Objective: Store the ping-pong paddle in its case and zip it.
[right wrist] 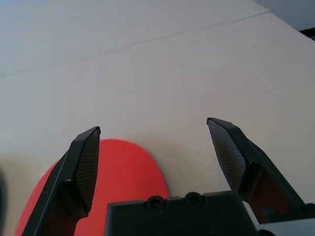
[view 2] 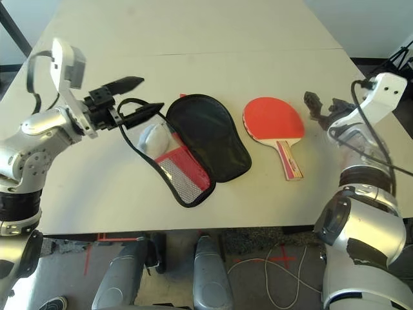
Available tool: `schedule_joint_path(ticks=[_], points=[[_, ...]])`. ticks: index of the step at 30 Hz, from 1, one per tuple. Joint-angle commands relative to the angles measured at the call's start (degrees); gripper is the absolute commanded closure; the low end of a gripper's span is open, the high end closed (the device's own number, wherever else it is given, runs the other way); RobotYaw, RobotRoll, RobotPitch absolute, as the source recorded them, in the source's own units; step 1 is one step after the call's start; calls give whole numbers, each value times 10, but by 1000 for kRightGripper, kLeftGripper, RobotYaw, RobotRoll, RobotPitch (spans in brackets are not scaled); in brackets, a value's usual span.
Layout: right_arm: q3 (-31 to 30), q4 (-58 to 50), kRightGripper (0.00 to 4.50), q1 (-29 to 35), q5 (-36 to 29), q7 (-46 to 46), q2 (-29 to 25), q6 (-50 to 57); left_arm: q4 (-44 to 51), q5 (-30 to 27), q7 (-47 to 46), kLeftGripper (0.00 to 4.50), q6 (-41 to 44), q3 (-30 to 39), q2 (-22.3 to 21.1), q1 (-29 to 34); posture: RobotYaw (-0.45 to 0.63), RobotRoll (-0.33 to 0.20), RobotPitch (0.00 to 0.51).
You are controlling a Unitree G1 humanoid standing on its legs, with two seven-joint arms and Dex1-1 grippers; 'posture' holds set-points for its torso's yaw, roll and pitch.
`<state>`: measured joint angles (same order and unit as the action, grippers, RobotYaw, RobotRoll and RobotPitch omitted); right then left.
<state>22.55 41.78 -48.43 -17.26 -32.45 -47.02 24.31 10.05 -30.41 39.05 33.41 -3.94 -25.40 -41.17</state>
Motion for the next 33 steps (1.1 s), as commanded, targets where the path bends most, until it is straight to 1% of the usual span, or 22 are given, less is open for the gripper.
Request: schedule_joint_path(ticks=[1, 3, 6, 7, 10, 12, 14, 18, 22, 27, 33], points=[[-27, -189, 36, 81, -18, 5, -20, 168, -19, 20, 19, 0, -21, -17, 8, -1, -133, 0, 229], [-24, -261, 36, 112, -28, 15, -27, 238, -25, 26, 26, 0, -27, -19, 11, -2, -147, 0, 228], [-23, -382, 36, 156, -43, 41, -40, 390, -42, 34, 35, 0, -40, -25, 22, -5, -169, 0, 227], [-20, -411, 36, 164, -47, 50, -39, 426, -45, 37, 37, 0, -43, -26, 25, -5, -177, 0, 227], [-17, -475, 36, 176, -57, 65, -30, 501, -50, 44, 43, 0, -48, -28, 32, -5, -185, 0, 227], [-29, -516, 36, 180, -65, 74, -23, 563, -53, 48, 47, 0, -51, -31, 39, -6, -187, 0, 227], [-37, -532, 36, 176, -66, 82, -12, 605, -53, 50, 48, 0, -51, -32, 44, -7, -187, 0, 227], [-49, -527, 36, 170, -53, 102, 11, 630, -53, 55, 50, 0, -50, -32, 50, -10, -183, 0, 232], [-72, -500, 36, 168, -40, 109, 23, 599, -47, 57, 49, 0, -46, -32, 54, -10, -165, 0, 238], [-96, -449, 36, 145, -30, 110, 32, 563, -38, 58, 46, 0, -40, -31, 53, -7, -154, 0, 243], [-122, -400, 36, 141, -19, 107, 42, 524, -25, 60, 42, 0, -31, -29, 50, -5, -126, 0, 249]])
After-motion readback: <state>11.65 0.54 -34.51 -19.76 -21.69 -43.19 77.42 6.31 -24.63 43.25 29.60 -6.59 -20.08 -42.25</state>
